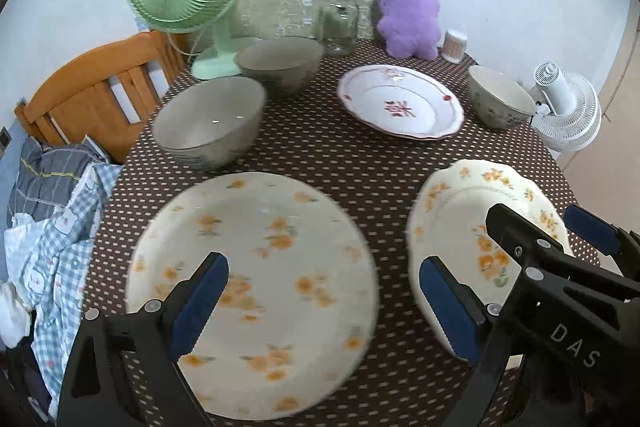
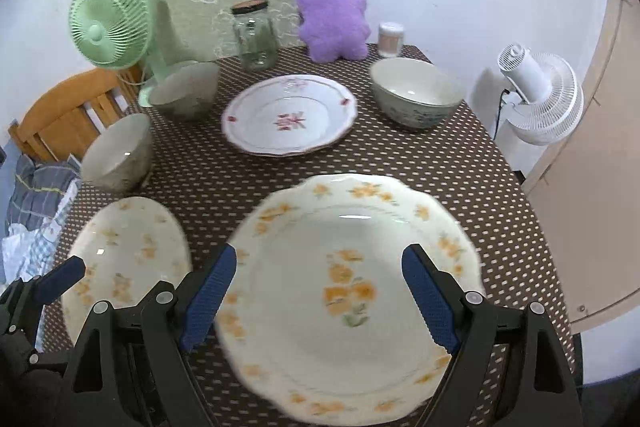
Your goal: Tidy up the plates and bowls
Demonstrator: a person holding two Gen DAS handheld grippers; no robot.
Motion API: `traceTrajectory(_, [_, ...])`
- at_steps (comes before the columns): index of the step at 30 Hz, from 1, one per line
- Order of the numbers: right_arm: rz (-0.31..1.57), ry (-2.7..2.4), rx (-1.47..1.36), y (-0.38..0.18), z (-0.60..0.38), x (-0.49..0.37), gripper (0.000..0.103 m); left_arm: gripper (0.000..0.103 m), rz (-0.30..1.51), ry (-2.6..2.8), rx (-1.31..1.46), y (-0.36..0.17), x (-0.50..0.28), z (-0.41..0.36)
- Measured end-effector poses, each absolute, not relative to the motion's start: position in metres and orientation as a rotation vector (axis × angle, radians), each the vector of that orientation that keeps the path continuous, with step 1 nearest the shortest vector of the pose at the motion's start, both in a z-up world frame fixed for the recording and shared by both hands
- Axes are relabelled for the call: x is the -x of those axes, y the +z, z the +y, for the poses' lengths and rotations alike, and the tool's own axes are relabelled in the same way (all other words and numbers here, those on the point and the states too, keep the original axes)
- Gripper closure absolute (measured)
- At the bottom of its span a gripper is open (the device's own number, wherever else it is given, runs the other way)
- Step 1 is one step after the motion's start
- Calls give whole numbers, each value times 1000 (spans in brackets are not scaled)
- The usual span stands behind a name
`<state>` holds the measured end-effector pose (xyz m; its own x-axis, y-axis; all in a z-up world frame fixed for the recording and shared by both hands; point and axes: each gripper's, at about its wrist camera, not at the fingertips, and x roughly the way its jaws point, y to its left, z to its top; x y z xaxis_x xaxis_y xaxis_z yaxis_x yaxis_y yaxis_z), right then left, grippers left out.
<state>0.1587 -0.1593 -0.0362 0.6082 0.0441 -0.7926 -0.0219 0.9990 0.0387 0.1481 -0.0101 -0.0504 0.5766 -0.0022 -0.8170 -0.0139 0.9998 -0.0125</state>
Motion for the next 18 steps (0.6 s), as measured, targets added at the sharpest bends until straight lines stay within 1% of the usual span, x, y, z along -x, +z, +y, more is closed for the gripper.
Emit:
traceTrajectory(10, [922,69,-19,-47,-92,-155,17,8,968,31,13,-62,-143,49])
traceTrajectory(12, [930,76,-17,-51,-80,-156,20,9,977,42,11,-67,-144,59])
traceTrajectory(14, [943,80,-16,-56,-70,-158,23,12,984,52,1,-72,-146,67])
traceTrajectory(18, [973,80,-15,-69,-55,-165,28,13,1011,58,0,-83,-150,82])
